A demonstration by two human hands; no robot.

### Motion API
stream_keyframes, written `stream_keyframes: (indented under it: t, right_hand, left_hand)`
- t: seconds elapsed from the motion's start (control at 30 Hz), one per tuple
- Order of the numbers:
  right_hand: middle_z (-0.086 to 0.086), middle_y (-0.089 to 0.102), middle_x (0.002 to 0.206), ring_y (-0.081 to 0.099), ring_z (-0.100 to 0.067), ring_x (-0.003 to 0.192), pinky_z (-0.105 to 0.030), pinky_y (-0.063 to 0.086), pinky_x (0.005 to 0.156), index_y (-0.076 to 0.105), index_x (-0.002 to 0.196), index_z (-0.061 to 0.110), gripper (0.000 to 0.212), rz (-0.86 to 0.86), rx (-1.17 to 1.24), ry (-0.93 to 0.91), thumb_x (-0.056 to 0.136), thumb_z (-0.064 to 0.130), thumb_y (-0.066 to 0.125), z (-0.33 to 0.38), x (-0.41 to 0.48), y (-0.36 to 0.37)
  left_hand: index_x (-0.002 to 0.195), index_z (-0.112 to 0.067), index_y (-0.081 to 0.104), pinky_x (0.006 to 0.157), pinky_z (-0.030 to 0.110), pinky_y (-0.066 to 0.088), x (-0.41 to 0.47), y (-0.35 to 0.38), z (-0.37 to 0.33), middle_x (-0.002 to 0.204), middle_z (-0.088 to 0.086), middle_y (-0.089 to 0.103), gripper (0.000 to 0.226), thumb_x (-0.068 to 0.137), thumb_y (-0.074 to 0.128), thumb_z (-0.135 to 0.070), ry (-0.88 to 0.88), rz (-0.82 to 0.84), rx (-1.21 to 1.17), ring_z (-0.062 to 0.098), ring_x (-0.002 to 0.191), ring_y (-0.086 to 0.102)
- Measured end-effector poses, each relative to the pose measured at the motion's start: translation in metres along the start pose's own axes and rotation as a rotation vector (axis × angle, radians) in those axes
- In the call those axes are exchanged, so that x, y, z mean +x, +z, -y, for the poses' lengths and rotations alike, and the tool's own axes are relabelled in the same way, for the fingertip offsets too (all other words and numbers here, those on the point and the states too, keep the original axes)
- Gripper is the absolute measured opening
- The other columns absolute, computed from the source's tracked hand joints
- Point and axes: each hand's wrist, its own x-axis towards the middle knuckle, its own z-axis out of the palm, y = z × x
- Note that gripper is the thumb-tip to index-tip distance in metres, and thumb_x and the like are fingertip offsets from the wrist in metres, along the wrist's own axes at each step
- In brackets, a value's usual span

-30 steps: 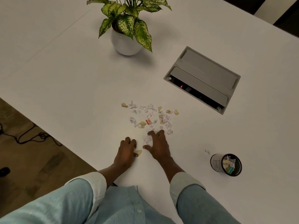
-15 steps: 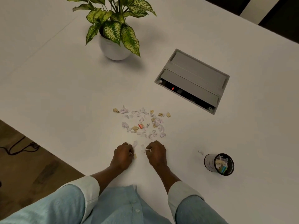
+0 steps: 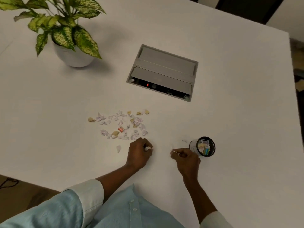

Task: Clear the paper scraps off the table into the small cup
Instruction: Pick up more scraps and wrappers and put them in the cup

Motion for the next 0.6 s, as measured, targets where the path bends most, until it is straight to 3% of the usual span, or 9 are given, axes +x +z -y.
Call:
stream_keyframes:
  t: [0.17, 0.3, 0.43, 0.6]
  right_hand:
    - [0.011, 0.074, 0.064, 0.070, -0.001, 0.065, -0.033, 0.060, 0.076, 0.077, 0.070, 0.030, 0.018, -0.246, 0.044, 0.045, 0.071, 0.019, 0.091, 0.014, 0.002, -0.048]
    - [0.007, 0.073, 0.067, 0.071, -0.015, 0.070, -0.043, 0.059, 0.079, 0.073, 0.065, 0.032, 0.019, -0.396, 0.027, 0.091, 0.066, 0.025, 0.091, 0.007, 0.015, -0.079]
    - [0.004, 0.074, 0.073, 0.071, -0.018, 0.072, -0.040, 0.058, 0.075, 0.079, 0.076, 0.025, 0.009, -0.438, -0.080, 0.096, 0.068, 0.023, 0.082, 0.007, 0.031, -0.098]
    - [-0.003, 0.077, 0.091, 0.071, -0.022, 0.084, -0.032, 0.055, 0.076, 0.079, 0.095, 0.015, 0.016, -0.380, -0.189, 0.069, 0.079, 0.013, 0.078, 0.006, 0.044, -0.110]
  left_hand:
    - [0.086, -0.014, 0.072, 0.060, 0.036, 0.058, 0.014, 0.044, -0.068, 0.082, -0.001, 0.067, 0.010, 0.084, 0.080, -0.011, 0.188, 0.116, -0.040, 0.015, 0.066, 0.069]
    - [0.086, -0.016, 0.072, 0.066, 0.037, 0.057, 0.025, 0.082, -0.112, 0.085, -0.001, 0.068, 0.010, 0.081, 0.080, -0.013, 0.287, 0.215, 0.008, 0.014, 0.072, 0.066]
    - [0.090, -0.013, 0.073, 0.068, 0.033, 0.050, 0.033, 0.113, -0.151, 0.089, 0.005, 0.068, 0.012, 0.078, 0.075, -0.009, 0.354, 0.294, 0.080, 0.019, 0.078, 0.062]
    - [0.096, -0.010, 0.070, 0.070, 0.031, 0.043, 0.041, 0.137, -0.165, 0.095, 0.007, 0.069, 0.014, 0.084, 0.071, -0.016, 0.411, 0.411, 0.191, 0.023, 0.084, 0.063]
